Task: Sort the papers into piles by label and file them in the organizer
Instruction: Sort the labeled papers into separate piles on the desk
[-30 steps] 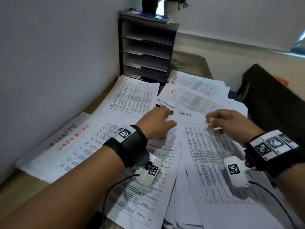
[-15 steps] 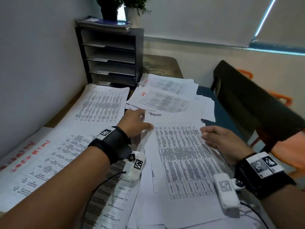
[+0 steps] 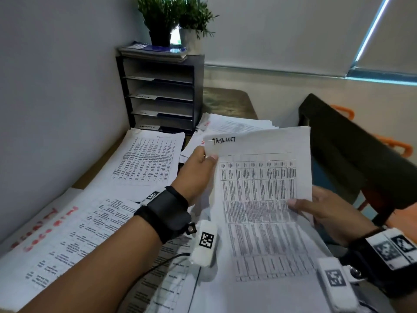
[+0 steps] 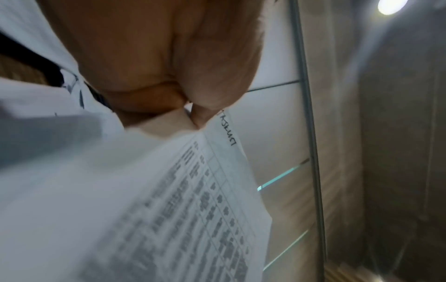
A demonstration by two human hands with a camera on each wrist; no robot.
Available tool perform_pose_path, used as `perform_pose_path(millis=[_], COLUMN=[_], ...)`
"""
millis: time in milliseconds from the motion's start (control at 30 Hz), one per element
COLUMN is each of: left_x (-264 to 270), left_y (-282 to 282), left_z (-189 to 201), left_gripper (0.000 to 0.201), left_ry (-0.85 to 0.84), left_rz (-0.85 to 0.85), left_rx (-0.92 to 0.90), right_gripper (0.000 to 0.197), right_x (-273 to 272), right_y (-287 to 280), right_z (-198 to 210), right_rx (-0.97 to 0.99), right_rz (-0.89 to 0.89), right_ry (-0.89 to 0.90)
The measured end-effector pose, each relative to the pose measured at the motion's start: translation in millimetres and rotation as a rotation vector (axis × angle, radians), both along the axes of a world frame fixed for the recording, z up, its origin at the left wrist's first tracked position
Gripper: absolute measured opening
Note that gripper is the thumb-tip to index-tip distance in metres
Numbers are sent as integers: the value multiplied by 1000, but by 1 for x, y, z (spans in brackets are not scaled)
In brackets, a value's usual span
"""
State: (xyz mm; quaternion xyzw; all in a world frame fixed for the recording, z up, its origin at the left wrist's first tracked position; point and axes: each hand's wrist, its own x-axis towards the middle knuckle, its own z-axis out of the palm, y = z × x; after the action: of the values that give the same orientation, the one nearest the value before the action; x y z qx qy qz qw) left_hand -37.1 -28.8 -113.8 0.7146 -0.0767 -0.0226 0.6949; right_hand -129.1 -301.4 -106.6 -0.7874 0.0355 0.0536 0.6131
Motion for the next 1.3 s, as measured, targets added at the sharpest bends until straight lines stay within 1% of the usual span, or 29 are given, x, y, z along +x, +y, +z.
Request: perform_pose_path(millis=[33,100,133,200,233,267,300,333,400,433,500,600,700,800,833,867,900,933,967,1033,1067,1100,1167,1300], left_x=[0,4,8,18,21,24,29,32,39,42,48,53,54,55,54,53,52,52,52,58,61,64,70,65], left_y=[-2,-2,1,8,11,14,17,20,23,25,27,30,35,36,36,36,36,39,43,59,69,79,100,125], left_z=[1,-1,-4,-13,-17,-20,-25,-26,-29,-30,-30,-31,-29,-31,-31,-30,-30,-29,-26,-19,-13,-8,-2,2], left_gripper=[34,17,10,8,12,19,21,19,16,15,19,29,27,20,18,17,20,24,26,18,16,21,34,39], left_ry=[36,139,180,225,241,263,284,299,307,301,289,299,309,288,282,284,271,257,244,205,186,179,199,279], left_rz=[42,123,171,258,295,328,368,399,452,477,533,533,522,550,563,565,562,562,562,571,581,581,535,416], left_rx=[-67,-236,-283,-295,-304,-314,-344,-389,-442,-434,-429,-502,-545,-531,-521,-511,-506,-489,-461,-417,-381,-352,-356,-393], right_gripper=[33,38,39,44,52,61,67,68,53,46,42,29,25,23,29,43,58,64,58,31,23,20,18,16], right_x=[-2,-3,-2,4,8,12,16,21,31,36,47,62,70,70,69,68,67,67,67,71,75,80,94,127], right_y=[1,1,-2,-12,-17,-21,-24,-27,-26,-23,-18,-1,9,11,11,10,9,8,9,16,22,31,53,104], right_z=[2,4,3,-2,-3,-2,-1,-1,3,4,4,5,3,1,0,0,0,2,4,10,13,16,20,20], right_rx=[7,-6,-16,-52,-65,-44,1,81,247,311,367,312,261,213,205,190,160,116,69,-5,-24,-30,-20,31], right_rz=[50,112,128,158,157,130,76,21,-64,-101,-174,-243,-247,-240,-235,-224,-201,-169,-129,-58,-40,-27,-15,-49], right_ry=[-2,12,31,77,100,119,133,149,147,141,131,101,127,138,142,155,172,191,209,241,246,239,205,147])
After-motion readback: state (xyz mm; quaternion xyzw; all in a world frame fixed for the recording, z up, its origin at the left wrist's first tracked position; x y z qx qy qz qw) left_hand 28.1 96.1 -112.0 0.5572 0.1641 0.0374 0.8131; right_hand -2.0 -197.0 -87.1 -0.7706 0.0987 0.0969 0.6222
